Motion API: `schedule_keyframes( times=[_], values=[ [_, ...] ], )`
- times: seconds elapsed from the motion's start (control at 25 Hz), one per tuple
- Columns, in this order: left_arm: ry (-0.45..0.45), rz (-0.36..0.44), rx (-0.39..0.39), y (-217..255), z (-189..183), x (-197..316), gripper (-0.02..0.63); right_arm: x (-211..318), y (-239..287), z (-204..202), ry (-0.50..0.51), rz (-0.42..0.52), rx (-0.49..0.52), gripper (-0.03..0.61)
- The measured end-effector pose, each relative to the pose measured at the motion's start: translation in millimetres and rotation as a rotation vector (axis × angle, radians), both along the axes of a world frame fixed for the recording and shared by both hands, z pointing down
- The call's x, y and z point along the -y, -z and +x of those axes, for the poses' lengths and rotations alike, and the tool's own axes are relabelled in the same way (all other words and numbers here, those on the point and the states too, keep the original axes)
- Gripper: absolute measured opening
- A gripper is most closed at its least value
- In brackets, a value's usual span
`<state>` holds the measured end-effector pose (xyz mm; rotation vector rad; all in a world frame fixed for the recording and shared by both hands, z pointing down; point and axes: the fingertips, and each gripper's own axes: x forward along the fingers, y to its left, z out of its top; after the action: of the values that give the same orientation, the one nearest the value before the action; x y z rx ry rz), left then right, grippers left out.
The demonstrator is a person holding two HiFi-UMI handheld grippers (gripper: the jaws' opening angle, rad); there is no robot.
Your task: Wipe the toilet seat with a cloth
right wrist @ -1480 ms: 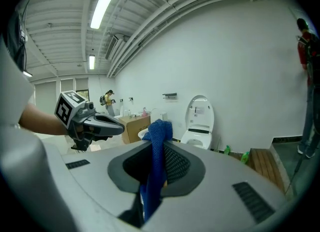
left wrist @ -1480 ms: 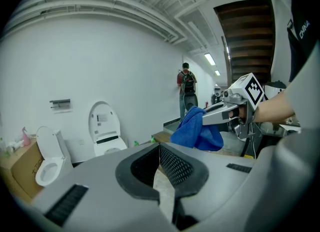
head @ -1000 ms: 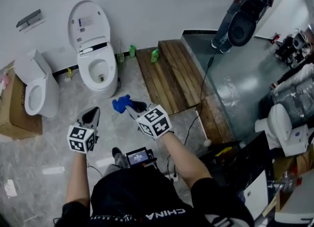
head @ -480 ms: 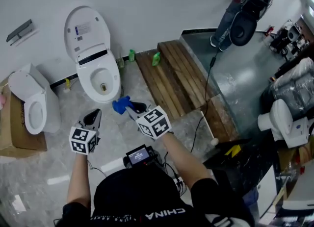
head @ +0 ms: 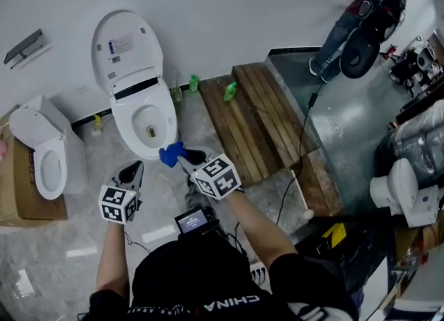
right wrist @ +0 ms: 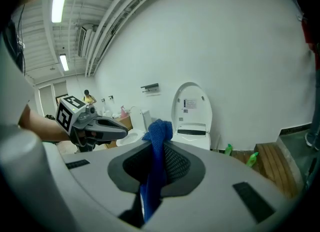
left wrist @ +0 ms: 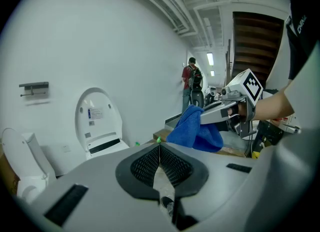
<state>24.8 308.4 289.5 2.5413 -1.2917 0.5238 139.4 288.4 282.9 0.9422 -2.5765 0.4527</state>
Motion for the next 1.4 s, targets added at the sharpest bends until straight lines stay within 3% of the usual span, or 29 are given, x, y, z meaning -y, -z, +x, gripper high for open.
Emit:
schedule_keyframes(
  times=[0.4,0.68,0.84,1.0,1.4],
  values=[
    [0.082,0.011,0.096,14.4,-18.8,172.5,0.012,187.2,7.4,-29.8,0.097,-0.042,0.043,0.043],
    [0.148,-0.002,0.063,19.4,-13.9,262.8,0.012,281.0,13.6,-40.8,0.183,-0.047,0.043,0.043],
    [0.135,-0.008,0.101,14.0,-15.9,283.3,0.012,304.7,9.9,-49.3,0.203,-0.068,0.047,0.042],
    [0.116,-0.017,0.087,10.8,-24.3,296.8,0.012,312.5,10.2,-61.2,0.207,-0.065,0.047,0.043],
    [0.043,-0.001,0.089,21.7,-67.3,322.4,0.012,327.3,25.2,-98.1,0.136,-0.030,0.069,0.043]
  ],
)
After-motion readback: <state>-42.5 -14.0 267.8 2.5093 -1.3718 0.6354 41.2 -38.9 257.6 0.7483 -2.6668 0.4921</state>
